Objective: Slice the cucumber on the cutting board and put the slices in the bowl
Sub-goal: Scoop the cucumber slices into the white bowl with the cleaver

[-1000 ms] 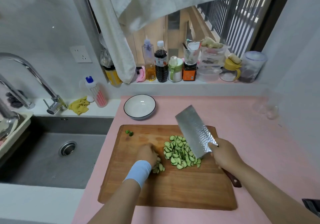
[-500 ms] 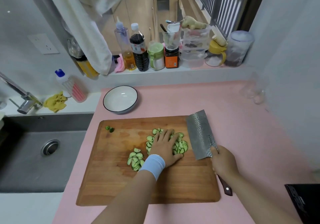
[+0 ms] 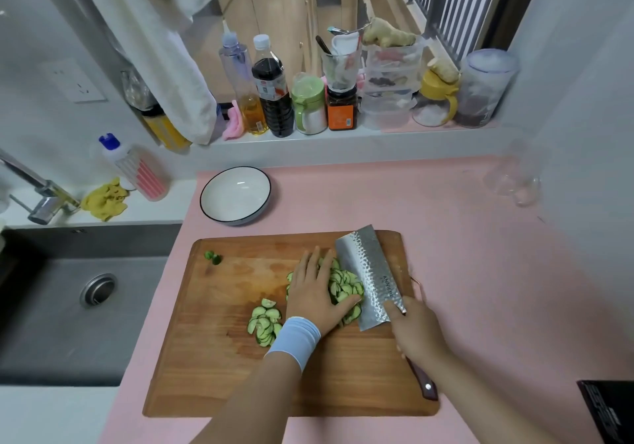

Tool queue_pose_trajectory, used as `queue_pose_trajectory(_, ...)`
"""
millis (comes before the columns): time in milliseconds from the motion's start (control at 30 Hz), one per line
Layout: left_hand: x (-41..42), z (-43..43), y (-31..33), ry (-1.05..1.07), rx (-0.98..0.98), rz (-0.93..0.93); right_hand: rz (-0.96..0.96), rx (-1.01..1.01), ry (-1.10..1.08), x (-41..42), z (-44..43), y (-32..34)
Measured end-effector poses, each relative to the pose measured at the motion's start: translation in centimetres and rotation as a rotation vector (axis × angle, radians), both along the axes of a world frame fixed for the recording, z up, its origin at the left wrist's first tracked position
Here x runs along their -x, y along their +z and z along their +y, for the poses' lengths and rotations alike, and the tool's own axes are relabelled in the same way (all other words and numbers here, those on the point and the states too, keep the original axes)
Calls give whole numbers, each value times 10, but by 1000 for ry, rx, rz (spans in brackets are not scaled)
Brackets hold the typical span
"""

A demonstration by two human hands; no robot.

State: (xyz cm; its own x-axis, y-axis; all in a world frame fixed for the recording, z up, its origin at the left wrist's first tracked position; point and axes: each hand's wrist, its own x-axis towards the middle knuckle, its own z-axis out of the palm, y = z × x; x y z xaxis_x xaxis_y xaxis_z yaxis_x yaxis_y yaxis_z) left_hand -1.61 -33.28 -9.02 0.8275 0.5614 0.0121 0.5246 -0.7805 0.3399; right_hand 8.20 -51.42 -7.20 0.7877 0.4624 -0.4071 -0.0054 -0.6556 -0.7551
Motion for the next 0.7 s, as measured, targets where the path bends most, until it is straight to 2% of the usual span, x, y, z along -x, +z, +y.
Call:
queue_pose_trajectory(300, 17, 5, 4, 18, 100, -127, 95, -2, 144, 36, 34, -3)
queue_pose_trajectory(400, 26, 11, 3, 18, 118, -145, 179, -20, 139, 48, 45, 0)
queue_pose_trajectory(700, 28, 46, 25, -3, 40, -146, 360, -136, 97, 47, 72, 29)
